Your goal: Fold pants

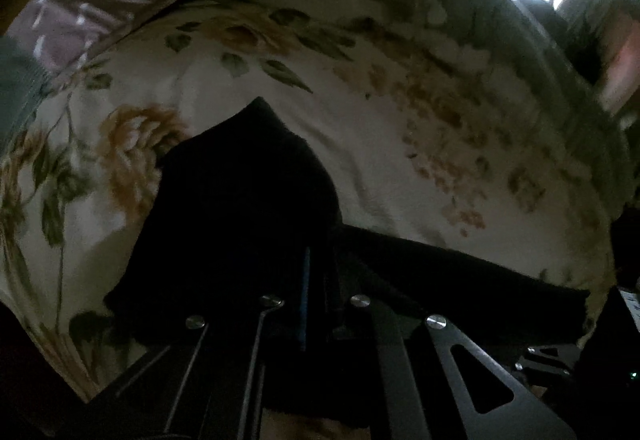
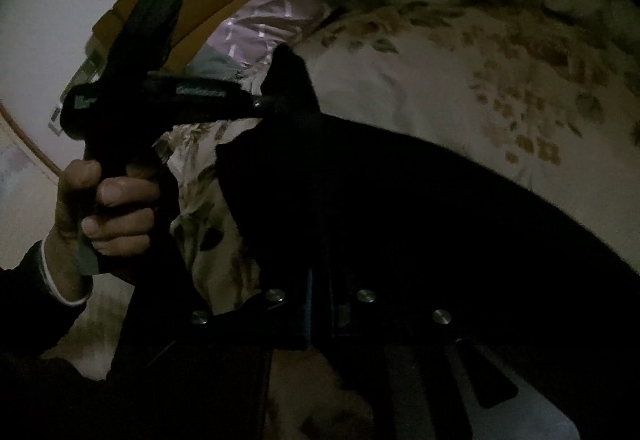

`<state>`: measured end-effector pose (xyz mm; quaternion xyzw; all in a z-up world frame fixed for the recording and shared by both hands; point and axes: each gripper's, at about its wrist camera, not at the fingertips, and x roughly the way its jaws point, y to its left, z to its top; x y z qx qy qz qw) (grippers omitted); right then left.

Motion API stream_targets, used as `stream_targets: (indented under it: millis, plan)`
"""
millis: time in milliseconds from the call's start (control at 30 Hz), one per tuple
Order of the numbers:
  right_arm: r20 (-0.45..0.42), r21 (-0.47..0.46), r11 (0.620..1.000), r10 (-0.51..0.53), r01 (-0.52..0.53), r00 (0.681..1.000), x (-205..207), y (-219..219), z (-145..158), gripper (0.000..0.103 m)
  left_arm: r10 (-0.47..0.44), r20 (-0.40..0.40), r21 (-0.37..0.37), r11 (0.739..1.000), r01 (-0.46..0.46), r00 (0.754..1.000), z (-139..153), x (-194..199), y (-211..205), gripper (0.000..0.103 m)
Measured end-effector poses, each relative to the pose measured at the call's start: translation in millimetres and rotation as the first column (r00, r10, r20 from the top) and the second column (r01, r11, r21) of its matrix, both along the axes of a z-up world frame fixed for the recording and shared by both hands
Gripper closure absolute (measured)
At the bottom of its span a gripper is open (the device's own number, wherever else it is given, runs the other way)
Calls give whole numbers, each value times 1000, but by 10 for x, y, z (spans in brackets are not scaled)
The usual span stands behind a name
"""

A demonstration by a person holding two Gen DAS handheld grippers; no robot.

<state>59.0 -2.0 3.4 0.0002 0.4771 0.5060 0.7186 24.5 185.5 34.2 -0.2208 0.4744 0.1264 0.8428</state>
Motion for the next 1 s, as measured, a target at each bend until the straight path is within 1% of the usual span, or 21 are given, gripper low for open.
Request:
stream_targets:
  millis: [133, 267, 367, 467, 500, 567, 667, 700, 767, 800, 833, 900, 967, 1000]
  plan:
    - [58, -29, 999, 28, -27, 998, -54, 77, 77, 96, 28, 76, -59, 998, -23, 997, 65, -317, 91, 100]
    - [91, -86, 995, 67, -59, 994, -114, 146, 54, 96, 43, 110, -94, 995, -32, 993, 0, -498, 166, 100]
    - [93, -117, 990, 88, -77, 992, -153, 172, 20, 96, 56, 118, -116, 992, -42, 991, -89, -616, 192, 100]
    - [95, -147, 985, 109, -94, 990, -191, 209, 0, 96, 59, 109, -130, 991, -45, 992, -185, -687, 233, 100]
    - [93, -154, 983, 110, -95, 990, -195, 220, -6, 93, 58, 106, -132, 990, -44, 993, -205, -698, 249, 100]
    - [80, -168, 981, 112, -97, 990, -187, 253, -30, 92, 58, 98, -136, 990, -44, 994, -249, -736, 274, 99]
    - [68, -183, 979, 108, -94, 992, -190, 282, -59, 87, 50, 85, -118, 992, -40, 995, -270, -777, 272, 99]
    - [63, -188, 978, 107, -94, 992, -194, 293, -64, 84, 48, 78, -112, 993, -39, 996, -274, -789, 275, 98]
    - [48, -186, 978, 109, -98, 993, -210, 299, -75, 78, 48, 58, -96, 994, -42, 997, -282, -823, 274, 92]
    - [36, -176, 979, 114, -106, 993, -216, 304, -77, 72, 52, 49, -93, 995, -47, 997, -285, -838, 286, 91]
    - [27, -165, 980, 119, -113, 993, -226, 305, -72, 66, 61, 40, -95, 994, -57, 997, -286, -876, 302, 89]
    - [18, -141, 982, 129, -125, 991, -259, 308, -51, 64, 70, 36, -101, 993, -66, 997, -280, -932, 347, 83]
    - [17, -132, 983, 132, -129, 991, -278, 311, -38, 64, 88, 26, -100, 991, -85, 996, -263, -996, 394, 62]
    - [15, -129, 983, 130, -127, 991, -272, 309, -34, 64, 97, 27, -103, 990, -94, 995, -253, -1030, 421, 59]
